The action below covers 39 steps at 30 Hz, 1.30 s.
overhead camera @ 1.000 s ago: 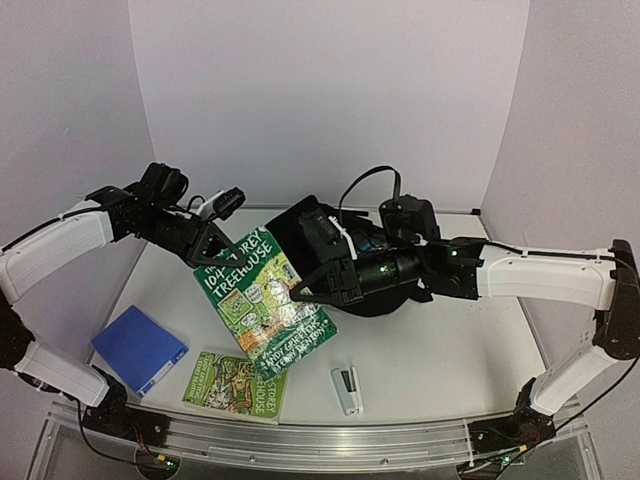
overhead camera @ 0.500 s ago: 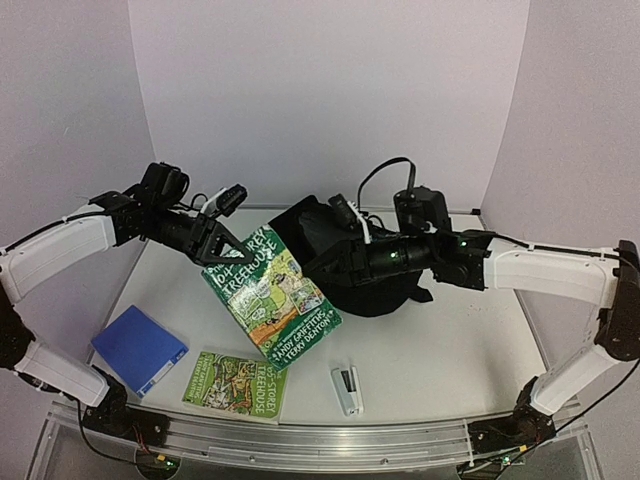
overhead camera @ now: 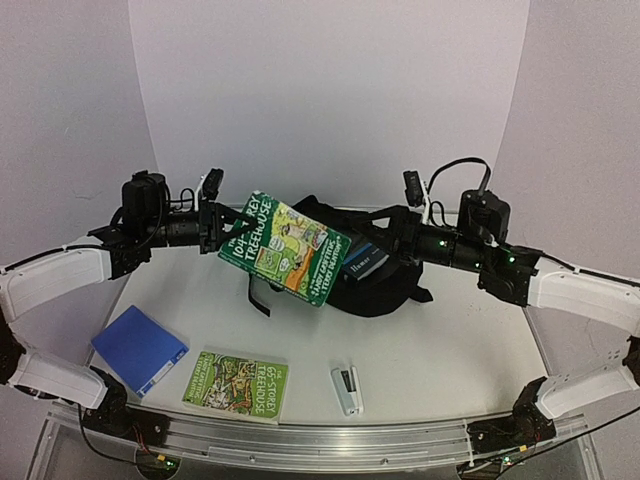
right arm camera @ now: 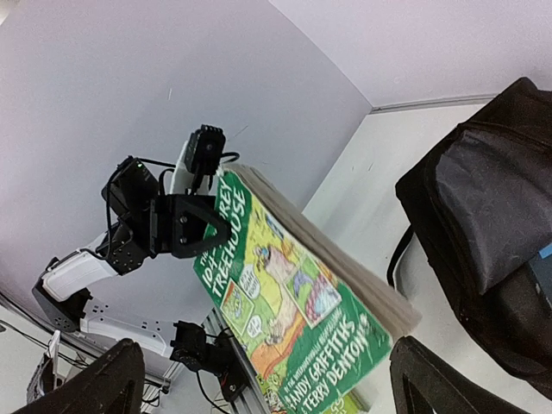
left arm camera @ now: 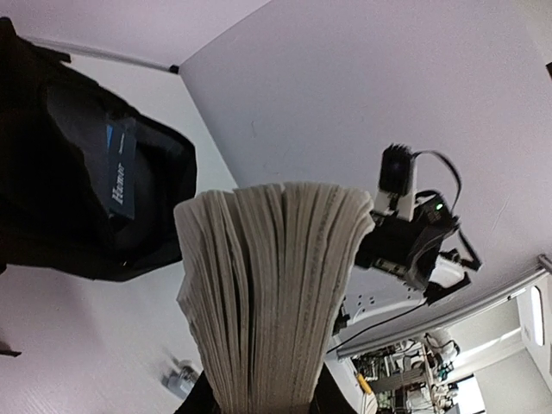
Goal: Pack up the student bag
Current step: Pick up the book from the center of the board.
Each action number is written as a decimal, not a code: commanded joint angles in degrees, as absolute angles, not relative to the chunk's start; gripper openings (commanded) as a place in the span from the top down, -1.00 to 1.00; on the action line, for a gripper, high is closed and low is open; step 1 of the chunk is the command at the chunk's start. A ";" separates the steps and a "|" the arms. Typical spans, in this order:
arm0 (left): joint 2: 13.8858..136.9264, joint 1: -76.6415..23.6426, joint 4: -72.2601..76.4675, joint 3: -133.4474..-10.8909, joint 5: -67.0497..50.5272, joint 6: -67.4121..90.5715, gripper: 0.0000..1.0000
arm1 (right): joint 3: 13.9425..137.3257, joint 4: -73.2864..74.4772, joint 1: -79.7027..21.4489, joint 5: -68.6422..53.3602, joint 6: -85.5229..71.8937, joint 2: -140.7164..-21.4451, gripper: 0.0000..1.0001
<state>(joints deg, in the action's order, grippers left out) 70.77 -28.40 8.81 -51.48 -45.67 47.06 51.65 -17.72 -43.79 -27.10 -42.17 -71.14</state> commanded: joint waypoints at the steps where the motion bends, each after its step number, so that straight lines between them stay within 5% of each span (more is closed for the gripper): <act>1: 70.20 -28.43 28.93 -53.48 -46.49 56.41 1.00 | 48.21 -29.24 -43.86 -32.37 -48.44 -71.91 -0.97; 17: 70.34 -28.79 37.42 -53.67 -54.59 62.93 1.00 | 50.75 -43.59 -45.28 -40.43 -54.84 -81.53 -0.88; 24: 70.57 -28.87 36.42 -53.01 -53.64 62.71 1.00 | 52.73 -50.31 -46.89 -42.70 -57.45 -83.24 -0.35; 31: 70.51 -28.87 30.64 -52.84 -52.05 59.84 0.98 | 50.51 -52.15 -47.18 -38.96 -59.15 -81.27 0.67; 34: 70.46 -28.86 25.84 -53.58 -51.23 56.89 0.64 | 49.58 -51.75 -47.09 -35.20 -59.11 -79.48 1.00; 39: 70.23 -28.83 7.10 -57.60 -43.68 43.39 -0.19 | 50.16 -40.12 -45.77 -25.87 -53.28 -73.96 1.00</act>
